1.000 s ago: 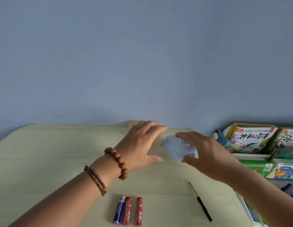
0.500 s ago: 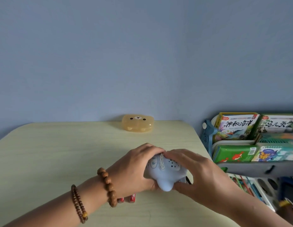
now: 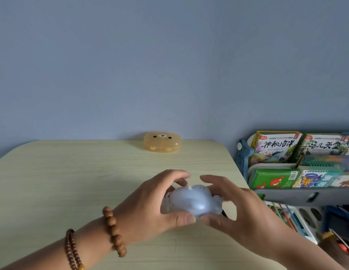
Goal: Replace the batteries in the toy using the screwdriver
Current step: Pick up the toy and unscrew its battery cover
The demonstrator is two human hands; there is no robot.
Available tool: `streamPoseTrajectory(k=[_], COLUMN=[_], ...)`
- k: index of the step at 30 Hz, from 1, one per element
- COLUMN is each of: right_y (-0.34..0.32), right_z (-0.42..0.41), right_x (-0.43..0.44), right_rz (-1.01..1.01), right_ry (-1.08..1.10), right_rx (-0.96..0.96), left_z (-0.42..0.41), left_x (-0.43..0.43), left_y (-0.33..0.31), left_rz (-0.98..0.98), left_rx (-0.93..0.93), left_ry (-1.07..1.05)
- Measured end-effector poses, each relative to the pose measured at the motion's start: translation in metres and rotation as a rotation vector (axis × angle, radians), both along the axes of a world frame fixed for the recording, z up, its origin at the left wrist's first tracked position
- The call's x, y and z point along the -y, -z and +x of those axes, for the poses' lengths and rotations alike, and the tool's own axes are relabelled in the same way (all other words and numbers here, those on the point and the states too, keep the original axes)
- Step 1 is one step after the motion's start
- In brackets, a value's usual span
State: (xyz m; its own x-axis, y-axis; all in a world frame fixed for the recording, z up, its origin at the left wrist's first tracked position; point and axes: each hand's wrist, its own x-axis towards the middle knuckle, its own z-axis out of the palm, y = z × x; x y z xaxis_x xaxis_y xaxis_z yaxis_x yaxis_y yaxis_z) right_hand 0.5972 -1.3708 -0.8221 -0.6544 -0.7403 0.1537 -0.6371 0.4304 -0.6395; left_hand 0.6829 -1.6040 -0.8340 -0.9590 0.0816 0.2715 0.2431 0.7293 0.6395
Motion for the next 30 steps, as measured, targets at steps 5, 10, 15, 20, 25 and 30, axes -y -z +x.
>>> streamPoseTrajectory(k=[5, 10, 15, 20, 25, 30], right_y=[-0.008, -0.012, -0.011, -0.011, -0.015, -0.017], right_z=[0.003, 0.006, 0.005, 0.006, 0.005, 0.000], right_x=[0.007, 0.017, 0.018, 0.017, 0.017, -0.005], right_rz=[-0.253, -0.227, -0.219, -0.179, -0.153, 0.001], right_ry=[0.108, 0.246, 0.270, 0.255, 0.244, 0.462], right_rx=[0.416, 0.533, 0.704, 0.759, 0.746, 0.233], left_z=[0.005, 0.001, 0.001, -0.005, -0.005, -0.003], left_x=[-0.010, -0.011, -0.010, -0.007, -0.006, -0.001], left_y=[-0.009, 0.000, -0.001, 0.001, -0.002, -0.004], left_rz=[-0.023, 0.023, -0.002, -0.019, 0.024, 0.073], left_rx=[-0.021, -0.024, -0.020, -0.010, 0.015, 0.052], left_ry=[0.004, -0.045, -0.022, 0.023, -0.003, -0.028])
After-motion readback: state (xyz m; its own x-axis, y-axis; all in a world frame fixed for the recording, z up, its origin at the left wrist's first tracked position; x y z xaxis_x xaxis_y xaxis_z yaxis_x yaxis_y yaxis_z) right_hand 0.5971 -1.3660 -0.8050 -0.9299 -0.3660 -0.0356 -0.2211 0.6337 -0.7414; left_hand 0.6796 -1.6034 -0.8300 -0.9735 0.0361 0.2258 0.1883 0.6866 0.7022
